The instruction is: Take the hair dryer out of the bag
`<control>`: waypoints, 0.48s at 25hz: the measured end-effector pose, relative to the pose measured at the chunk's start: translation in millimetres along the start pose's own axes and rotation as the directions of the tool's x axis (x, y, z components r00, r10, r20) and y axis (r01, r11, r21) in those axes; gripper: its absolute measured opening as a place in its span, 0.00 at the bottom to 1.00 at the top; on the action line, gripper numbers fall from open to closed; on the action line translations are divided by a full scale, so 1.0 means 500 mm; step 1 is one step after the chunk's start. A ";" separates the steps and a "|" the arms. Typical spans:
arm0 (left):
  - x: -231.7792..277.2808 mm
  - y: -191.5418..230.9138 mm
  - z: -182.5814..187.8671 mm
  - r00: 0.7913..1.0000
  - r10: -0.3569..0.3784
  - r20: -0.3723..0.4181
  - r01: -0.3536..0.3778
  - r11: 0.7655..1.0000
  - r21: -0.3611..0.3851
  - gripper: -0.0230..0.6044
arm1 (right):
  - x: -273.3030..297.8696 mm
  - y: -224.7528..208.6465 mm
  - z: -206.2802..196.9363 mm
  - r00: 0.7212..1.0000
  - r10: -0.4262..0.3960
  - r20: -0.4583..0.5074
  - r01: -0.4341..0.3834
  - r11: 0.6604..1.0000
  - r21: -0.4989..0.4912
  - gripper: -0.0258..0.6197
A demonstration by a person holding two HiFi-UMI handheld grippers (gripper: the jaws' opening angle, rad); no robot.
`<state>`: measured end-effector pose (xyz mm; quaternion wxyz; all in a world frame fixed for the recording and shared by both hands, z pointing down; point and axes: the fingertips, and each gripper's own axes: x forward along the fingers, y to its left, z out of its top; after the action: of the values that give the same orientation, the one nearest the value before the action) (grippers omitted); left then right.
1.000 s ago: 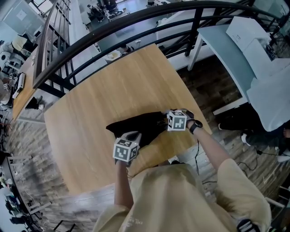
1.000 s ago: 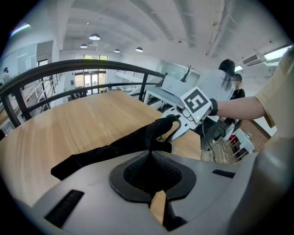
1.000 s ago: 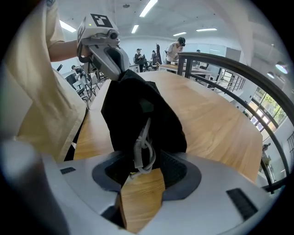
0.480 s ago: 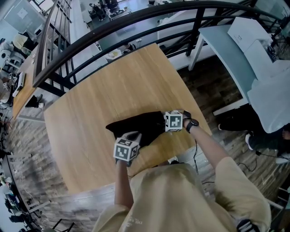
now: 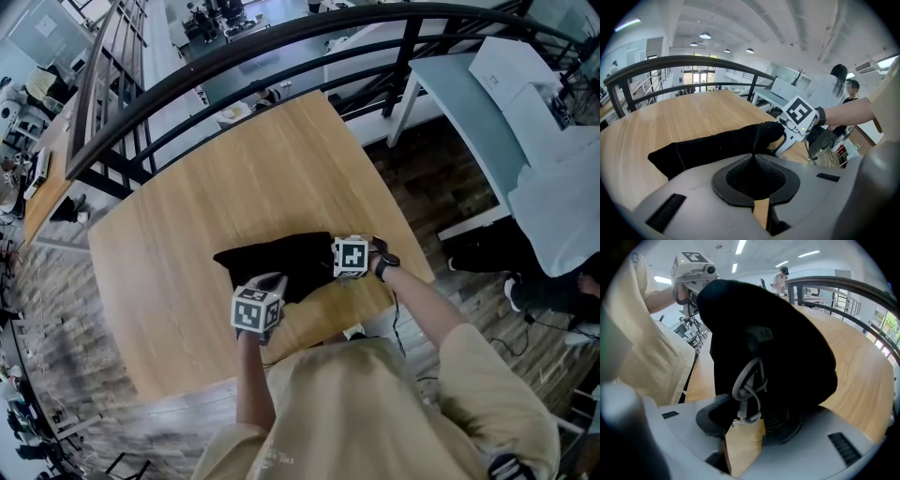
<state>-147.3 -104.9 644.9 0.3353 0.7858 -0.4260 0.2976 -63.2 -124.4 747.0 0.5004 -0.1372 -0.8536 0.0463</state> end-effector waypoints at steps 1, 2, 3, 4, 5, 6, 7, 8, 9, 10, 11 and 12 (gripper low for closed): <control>0.000 0.001 -0.002 1.000 0.002 0.001 -0.002 1.000 -0.006 0.07 | -0.001 0.003 0.002 1.000 -0.005 0.004 0.006 1.000 -0.012 0.26; -0.001 0.000 -0.003 1.000 0.003 0.003 -0.003 1.000 -0.011 0.07 | -0.004 0.006 0.004 1.000 -0.012 0.010 0.012 1.000 -0.027 0.24; -0.001 -0.001 -0.003 1.000 0.004 0.004 -0.004 1.000 -0.014 0.07 | -0.009 0.010 0.008 1.000 -0.015 0.019 0.016 0.999 -0.038 0.23; -0.001 -0.003 -0.001 1.000 0.005 0.005 -0.005 1.000 -0.015 0.07 | -0.015 0.015 0.012 0.999 -0.017 0.031 0.018 0.999 -0.045 0.22; -0.002 -0.003 0.000 1.000 0.007 0.007 -0.007 1.000 -0.015 0.07 | -0.020 0.017 0.016 0.999 -0.021 0.042 0.023 0.999 -0.049 0.21; -0.004 -0.002 0.002 1.000 0.010 0.009 -0.009 1.000 -0.015 0.07 | -0.026 0.016 0.018 0.998 -0.030 0.048 0.033 0.998 -0.055 0.20; -0.005 -0.001 0.004 1.000 0.014 0.011 -0.013 1.000 -0.017 0.07 | -0.031 0.013 0.019 0.998 -0.042 0.049 0.045 0.997 -0.063 0.20; -0.006 0.001 0.004 1.000 0.018 0.013 -0.017 1.000 -0.020 0.07 | -0.037 0.010 0.018 0.997 -0.055 0.047 0.058 0.996 -0.074 0.19; -0.007 0.002 0.004 1.000 0.021 0.016 -0.021 0.999 -0.024 0.07 | -0.043 0.006 0.018 0.997 -0.065 0.048 0.069 0.994 -0.088 0.19; -0.007 0.003 0.004 1.000 0.025 0.017 -0.025 0.999 -0.028 0.07 | -0.050 0.003 0.018 0.996 -0.073 0.051 0.078 0.992 -0.101 0.18; -0.008 0.005 0.003 0.999 0.029 0.019 -0.029 0.999 -0.034 0.07 | -0.057 0.001 0.018 0.995 -0.078 0.054 0.084 0.990 -0.112 0.17; -0.008 0.008 0.003 0.999 0.033 0.020 -0.033 0.999 -0.039 0.07 | -0.065 -0.001 0.016 0.995 -0.081 0.056 0.087 0.989 -0.121 0.17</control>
<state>-152.5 -105.7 642.1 0.3413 0.7749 -0.4481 0.2868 -55.5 -133.3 715.8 0.4707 -0.1306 -0.8723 -0.0241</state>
